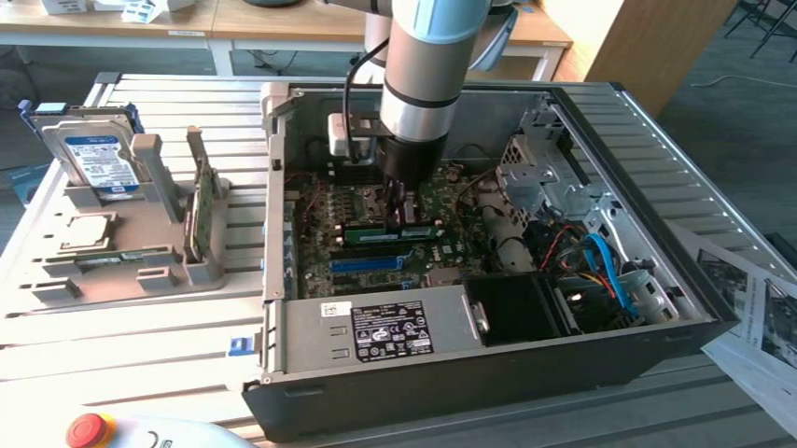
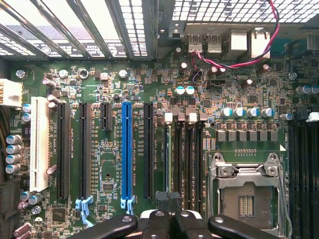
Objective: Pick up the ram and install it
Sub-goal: 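Press down the ram until it locks into place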
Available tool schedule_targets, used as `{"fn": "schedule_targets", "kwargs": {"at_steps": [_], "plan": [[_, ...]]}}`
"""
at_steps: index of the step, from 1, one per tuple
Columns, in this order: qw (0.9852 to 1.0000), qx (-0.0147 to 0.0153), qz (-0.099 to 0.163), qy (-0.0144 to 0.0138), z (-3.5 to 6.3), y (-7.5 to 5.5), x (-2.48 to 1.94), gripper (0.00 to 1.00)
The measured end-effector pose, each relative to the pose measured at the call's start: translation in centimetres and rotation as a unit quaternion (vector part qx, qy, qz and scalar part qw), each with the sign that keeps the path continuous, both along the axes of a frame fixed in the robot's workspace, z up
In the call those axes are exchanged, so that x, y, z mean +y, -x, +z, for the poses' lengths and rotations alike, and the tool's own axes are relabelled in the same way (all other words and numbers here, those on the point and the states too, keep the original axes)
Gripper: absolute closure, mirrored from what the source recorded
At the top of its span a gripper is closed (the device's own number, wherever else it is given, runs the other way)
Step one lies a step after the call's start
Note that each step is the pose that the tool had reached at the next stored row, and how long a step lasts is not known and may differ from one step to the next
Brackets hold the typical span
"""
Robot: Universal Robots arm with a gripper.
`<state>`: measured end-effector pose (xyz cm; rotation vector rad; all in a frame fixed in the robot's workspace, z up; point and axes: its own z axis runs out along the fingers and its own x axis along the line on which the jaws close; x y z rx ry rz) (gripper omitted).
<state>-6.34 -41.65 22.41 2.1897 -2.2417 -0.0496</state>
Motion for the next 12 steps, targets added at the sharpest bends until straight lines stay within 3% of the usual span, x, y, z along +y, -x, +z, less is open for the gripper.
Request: {"fn": "schedule_targets", "kwargs": {"at_steps": [12], "plan": [[1.0,-0.0001,0.0,-0.0001,0.21,0.0,0.0,0.89]]}}
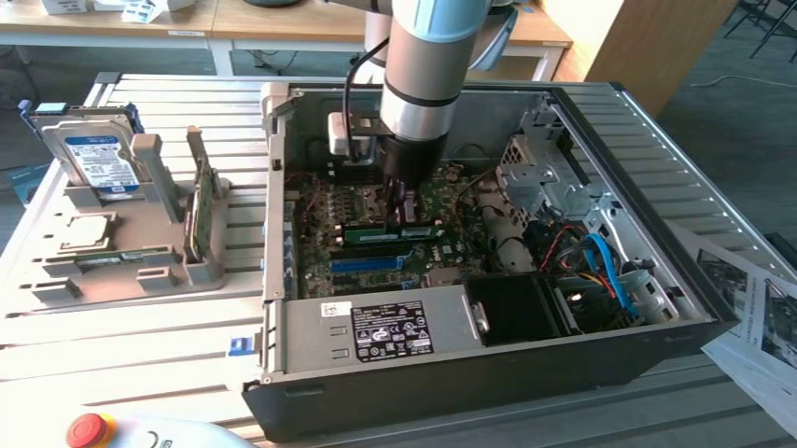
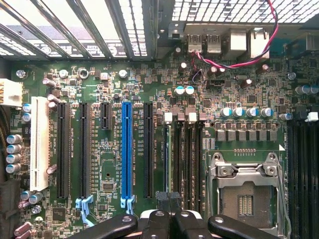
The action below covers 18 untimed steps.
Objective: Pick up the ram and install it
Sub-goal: 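Press down the ram until it locks into place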
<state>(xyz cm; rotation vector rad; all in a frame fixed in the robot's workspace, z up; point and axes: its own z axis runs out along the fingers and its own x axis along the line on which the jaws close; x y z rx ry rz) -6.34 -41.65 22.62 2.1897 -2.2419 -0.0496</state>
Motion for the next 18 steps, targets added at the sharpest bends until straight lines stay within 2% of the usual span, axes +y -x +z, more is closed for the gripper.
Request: {"fn": "schedule_targets", "kwargs": {"at_steps": [8,13,18], "plan": [[1.0,0.0,0.0,0.0,0.2,0.0,0.0,0.89],[1.0,0.0,0.0,0.0,0.2,-0.01,0.31,0.89],[1.0,0.0,0.0,0.0,0.2,0.19,0.32,0.89]]}}
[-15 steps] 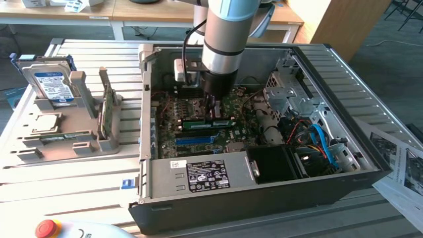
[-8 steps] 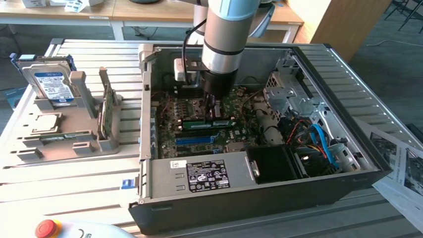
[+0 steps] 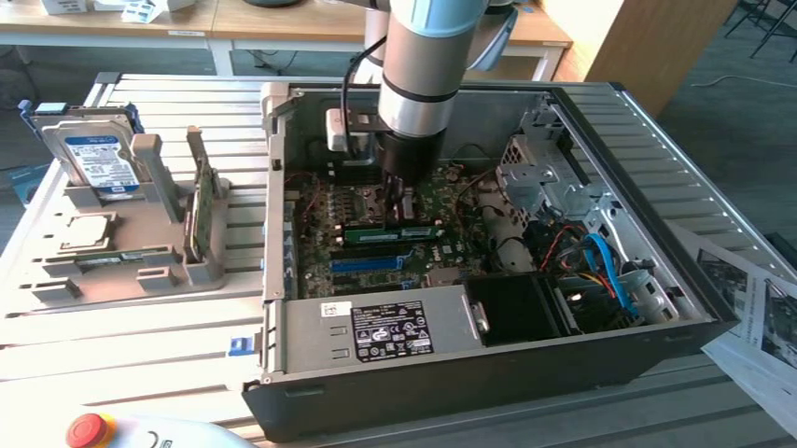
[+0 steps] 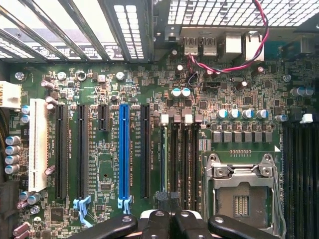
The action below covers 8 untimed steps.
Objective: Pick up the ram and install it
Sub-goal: 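Press down the ram until it locks into place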
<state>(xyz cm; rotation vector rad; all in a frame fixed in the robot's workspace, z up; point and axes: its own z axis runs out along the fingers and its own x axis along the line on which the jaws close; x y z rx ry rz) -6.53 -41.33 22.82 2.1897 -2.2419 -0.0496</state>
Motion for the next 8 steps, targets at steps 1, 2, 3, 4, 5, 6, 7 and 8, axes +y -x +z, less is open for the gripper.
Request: {"fn": "schedule_targets", "kwargs": {"at_steps": [1,2,3,4,5,6,7,8], "plan": [[1.0,0.0,0.0,0.0,0.0,0.05,0.0,0.89],[1.0,0.0,0.0,0.0,0.0,0.11,0.0,0.89],[1.0,0.0,0.0,0.0,0.0,0.19,0.0,0.89],[1.0,-0.0001,0.0,0.0,0.0,0.27,0.0,0.89],[1.0,-0.0002,0.0,0.0,0.0,0.36,0.0,0.89],[1.0,-0.0003,0.0,0.0,0.0,0.45,0.0,0.89],[1.0,-0.0004,0.0,0.0,0.0,0.53,0.0,0.89],[1.0,-0.0005,0.0,0.0,0.0,0.62,0.0,0.89]]}}
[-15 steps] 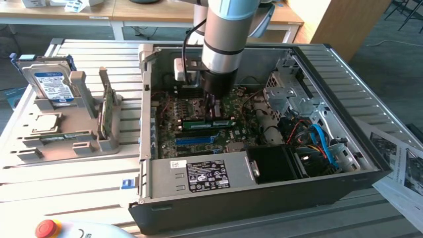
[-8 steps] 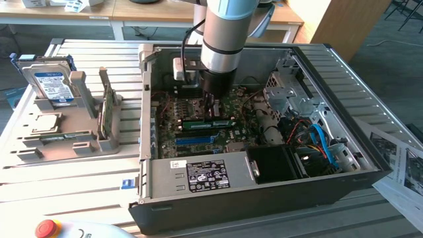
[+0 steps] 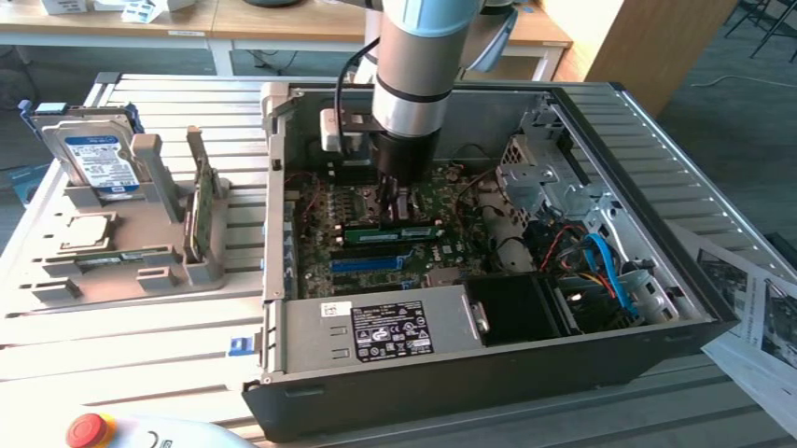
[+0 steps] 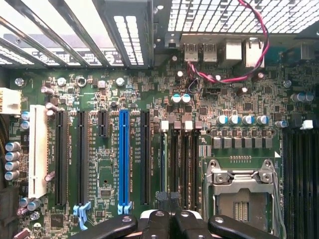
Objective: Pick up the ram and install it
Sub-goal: 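Press down the ram until it locks into place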
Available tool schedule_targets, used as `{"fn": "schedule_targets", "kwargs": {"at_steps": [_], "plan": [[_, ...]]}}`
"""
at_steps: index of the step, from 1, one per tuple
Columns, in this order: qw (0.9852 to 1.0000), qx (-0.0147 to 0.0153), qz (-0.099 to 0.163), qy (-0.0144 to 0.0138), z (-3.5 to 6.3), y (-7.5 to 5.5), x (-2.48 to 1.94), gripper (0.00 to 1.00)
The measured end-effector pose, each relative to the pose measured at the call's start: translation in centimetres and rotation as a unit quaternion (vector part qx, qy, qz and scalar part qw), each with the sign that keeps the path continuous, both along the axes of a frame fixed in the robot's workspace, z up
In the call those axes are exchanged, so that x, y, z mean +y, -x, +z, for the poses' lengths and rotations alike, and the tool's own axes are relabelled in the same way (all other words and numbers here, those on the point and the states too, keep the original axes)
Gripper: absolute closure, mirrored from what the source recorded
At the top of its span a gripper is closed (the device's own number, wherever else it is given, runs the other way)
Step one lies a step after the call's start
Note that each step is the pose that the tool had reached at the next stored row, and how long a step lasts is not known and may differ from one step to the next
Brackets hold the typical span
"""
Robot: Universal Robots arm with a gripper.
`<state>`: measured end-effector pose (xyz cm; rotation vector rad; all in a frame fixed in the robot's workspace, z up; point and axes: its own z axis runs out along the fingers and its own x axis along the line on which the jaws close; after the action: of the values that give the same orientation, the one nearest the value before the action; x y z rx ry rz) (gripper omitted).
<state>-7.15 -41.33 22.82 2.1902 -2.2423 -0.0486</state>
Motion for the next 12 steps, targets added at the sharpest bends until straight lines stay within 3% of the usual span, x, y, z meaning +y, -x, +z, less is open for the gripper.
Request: {"fn": "schedule_targets", "kwargs": {"at_steps": [12], "plan": [[1.0,-0.0001,0.0,0.0,-0.29,0.11,0.0,0.89]]}}
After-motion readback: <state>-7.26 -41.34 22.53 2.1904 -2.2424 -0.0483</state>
